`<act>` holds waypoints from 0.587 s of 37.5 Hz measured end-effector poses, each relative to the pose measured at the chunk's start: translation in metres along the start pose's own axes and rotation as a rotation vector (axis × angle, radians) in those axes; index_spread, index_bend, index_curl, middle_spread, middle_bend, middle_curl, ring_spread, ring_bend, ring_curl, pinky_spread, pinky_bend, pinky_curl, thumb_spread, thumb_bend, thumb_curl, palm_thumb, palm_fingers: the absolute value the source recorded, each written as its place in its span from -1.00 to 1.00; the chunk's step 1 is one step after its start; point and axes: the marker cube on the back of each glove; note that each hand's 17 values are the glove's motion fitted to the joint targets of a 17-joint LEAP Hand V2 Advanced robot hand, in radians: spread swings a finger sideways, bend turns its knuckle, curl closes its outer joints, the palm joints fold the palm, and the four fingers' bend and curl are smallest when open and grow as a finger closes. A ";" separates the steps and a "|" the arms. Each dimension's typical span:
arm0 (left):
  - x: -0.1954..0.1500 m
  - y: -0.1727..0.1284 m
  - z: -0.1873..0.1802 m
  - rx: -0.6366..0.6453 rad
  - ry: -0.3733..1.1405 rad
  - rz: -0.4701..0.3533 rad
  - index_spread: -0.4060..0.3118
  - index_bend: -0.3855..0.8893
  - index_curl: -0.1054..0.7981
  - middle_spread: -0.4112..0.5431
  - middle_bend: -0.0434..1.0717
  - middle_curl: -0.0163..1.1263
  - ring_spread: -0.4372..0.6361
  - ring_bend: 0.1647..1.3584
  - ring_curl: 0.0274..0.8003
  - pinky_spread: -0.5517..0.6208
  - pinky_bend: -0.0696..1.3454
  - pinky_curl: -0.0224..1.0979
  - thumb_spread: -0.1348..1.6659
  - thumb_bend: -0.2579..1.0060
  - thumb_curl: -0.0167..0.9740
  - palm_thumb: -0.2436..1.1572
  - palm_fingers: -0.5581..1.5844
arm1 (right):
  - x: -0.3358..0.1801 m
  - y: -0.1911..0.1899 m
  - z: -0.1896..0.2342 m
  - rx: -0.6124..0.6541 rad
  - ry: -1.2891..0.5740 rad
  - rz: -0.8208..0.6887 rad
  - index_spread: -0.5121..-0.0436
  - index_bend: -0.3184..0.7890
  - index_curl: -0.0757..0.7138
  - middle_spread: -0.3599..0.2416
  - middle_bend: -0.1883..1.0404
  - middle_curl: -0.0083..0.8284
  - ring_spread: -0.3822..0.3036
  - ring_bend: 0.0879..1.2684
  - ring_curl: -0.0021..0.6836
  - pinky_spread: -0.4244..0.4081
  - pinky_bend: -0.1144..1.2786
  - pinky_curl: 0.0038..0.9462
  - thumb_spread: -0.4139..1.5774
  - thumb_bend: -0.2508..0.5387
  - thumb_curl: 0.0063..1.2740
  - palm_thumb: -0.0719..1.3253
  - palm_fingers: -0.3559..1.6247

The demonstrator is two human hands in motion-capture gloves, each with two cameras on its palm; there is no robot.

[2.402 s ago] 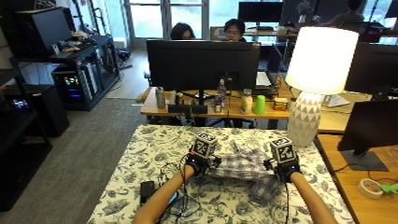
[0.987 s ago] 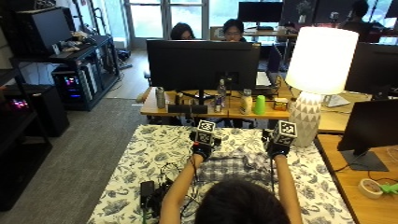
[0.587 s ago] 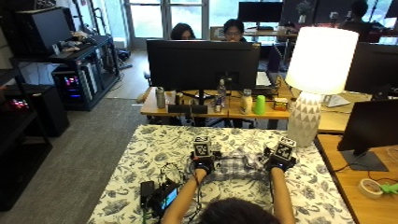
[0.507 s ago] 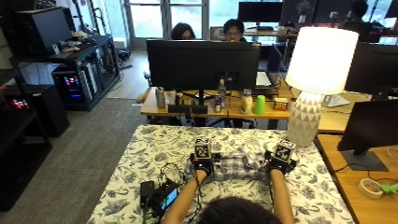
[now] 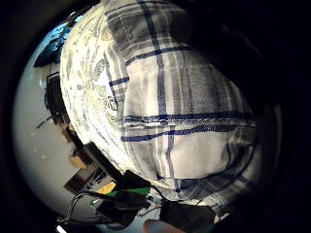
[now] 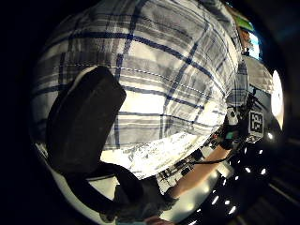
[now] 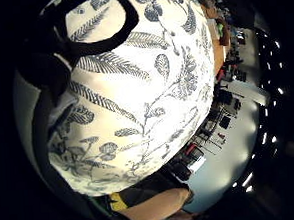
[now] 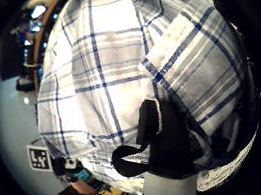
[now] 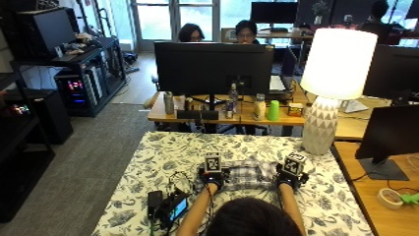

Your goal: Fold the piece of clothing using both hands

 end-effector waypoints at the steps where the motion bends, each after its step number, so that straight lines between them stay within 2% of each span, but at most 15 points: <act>1: 0.001 0.000 0.000 0.004 0.000 0.004 -0.16 -0.15 -0.18 0.46 -0.68 -0.49 0.53 -0.21 -0.19 0.58 0.09 -0.26 0.59 -0.56 -0.71 -0.52 -0.38 | 0.002 0.000 0.003 -0.004 0.007 0.031 -0.06 -0.38 -0.50 0.35 -0.32 -0.08 0.26 0.00 0.19 0.27 0.29 -0.13 0.61 -0.18 -0.63 -0.19 -0.15; 3: 0.002 -0.002 0.001 0.022 -0.002 0.007 -0.16 -0.15 -0.17 0.47 -0.66 -0.50 0.55 -0.20 -0.20 0.60 0.09 -0.27 0.58 -0.57 -0.71 -0.51 -0.38 | 0.001 -0.004 0.002 0.071 0.003 0.030 -0.03 -0.47 -0.57 0.27 -0.23 -0.03 0.07 0.11 0.24 0.09 0.33 -0.12 0.60 -0.16 -0.61 -0.13 -0.02; 4: 0.003 -0.003 0.001 0.036 -0.004 0.009 -0.16 -0.15 -0.17 0.48 -0.66 -0.50 0.55 -0.20 -0.20 0.60 0.09 -0.27 0.58 -0.58 -0.70 -0.51 -0.38 | -0.001 -0.009 -0.001 0.156 -0.003 0.006 -0.02 -0.46 -0.59 0.26 -0.23 -0.04 0.03 0.11 0.22 0.05 0.33 -0.13 0.60 -0.16 -0.61 -0.12 -0.01; 8: 0.004 -0.004 0.001 0.053 -0.012 0.025 -0.16 -0.15 -0.15 0.48 -0.65 -0.51 0.58 -0.20 -0.21 0.61 0.10 -0.27 0.58 -0.59 -0.69 -0.51 -0.38 | -0.007 -0.031 -0.019 0.607 -0.041 -0.145 0.08 -0.40 -0.62 0.09 -0.12 0.03 -0.19 0.20 0.26 -0.24 0.36 -0.13 0.58 -0.06 -0.56 0.05 0.23; 12: 0.003 0.000 0.002 0.000 -0.016 0.017 -0.16 -0.16 -0.14 0.48 -0.64 -0.52 0.60 -0.20 -0.23 0.62 0.10 -0.28 0.58 -0.61 -0.68 -0.51 -0.38 | -0.017 -0.031 -0.032 0.903 -0.117 -0.304 0.14 -0.31 -0.57 -0.04 -0.09 0.06 -0.30 0.23 0.28 -0.41 0.33 -0.13 0.55 -0.01 -0.51 0.19 0.40; 14: 0.002 0.000 0.001 -0.003 -0.014 0.005 -0.16 -0.16 -0.14 0.48 -0.63 -0.52 0.61 -0.20 -0.23 0.62 0.10 -0.29 0.58 -0.61 -0.67 -0.51 -0.38 | -0.020 -0.027 -0.035 0.975 -0.144 -0.378 0.19 -0.19 -0.49 -0.10 -0.08 0.09 -0.35 0.23 0.32 -0.47 0.33 -0.11 0.52 0.03 -0.47 0.28 0.53; 16: 0.001 -0.001 0.001 -0.003 -0.011 -0.001 -0.16 -0.16 -0.14 0.48 -0.63 -0.52 0.61 -0.20 -0.24 0.63 0.11 -0.29 0.58 -0.61 -0.67 -0.52 -0.38 | -0.021 -0.024 -0.035 0.989 -0.149 -0.415 0.21 -0.18 -0.43 -0.15 -0.05 0.12 -0.40 0.23 0.35 -0.51 0.32 -0.09 0.50 0.03 -0.45 0.33 0.58; 17: 0.000 -0.001 0.000 -0.003 -0.009 0.001 -0.16 -0.16 -0.13 0.48 -0.64 -0.52 0.61 -0.19 -0.24 0.63 0.11 -0.29 0.58 -0.61 -0.66 -0.52 -0.38 | -0.023 -0.021 -0.036 0.996 -0.162 -0.442 0.23 -0.26 -0.45 -0.15 -0.08 0.11 -0.39 0.22 0.35 -0.52 0.32 -0.08 0.50 -0.01 -0.46 0.31 0.49; 18: -0.001 -0.002 -0.001 -0.004 -0.005 0.007 -0.16 -0.16 -0.13 0.48 -0.63 -0.52 0.61 -0.19 -0.24 0.63 0.11 -0.29 0.58 -0.61 -0.66 -0.52 -0.38 | -0.027 -0.018 -0.039 1.008 -0.186 -0.482 0.22 -0.12 -0.38 -0.20 0.01 0.16 -0.43 0.24 0.37 -0.55 0.27 -0.09 0.47 0.05 -0.42 0.40 0.66; 22: -0.006 -0.001 -0.005 -0.043 0.036 0.065 -0.16 -0.16 -0.12 0.48 -0.63 -0.52 0.61 -0.19 -0.25 0.63 0.11 -0.30 0.58 -0.61 -0.65 -0.51 -0.38 | -0.039 -0.004 -0.059 1.096 -0.308 -0.632 0.22 -0.12 -0.28 -0.28 0.05 0.19 -0.47 0.23 0.38 -0.60 0.24 -0.08 0.39 -0.01 -0.38 0.45 0.68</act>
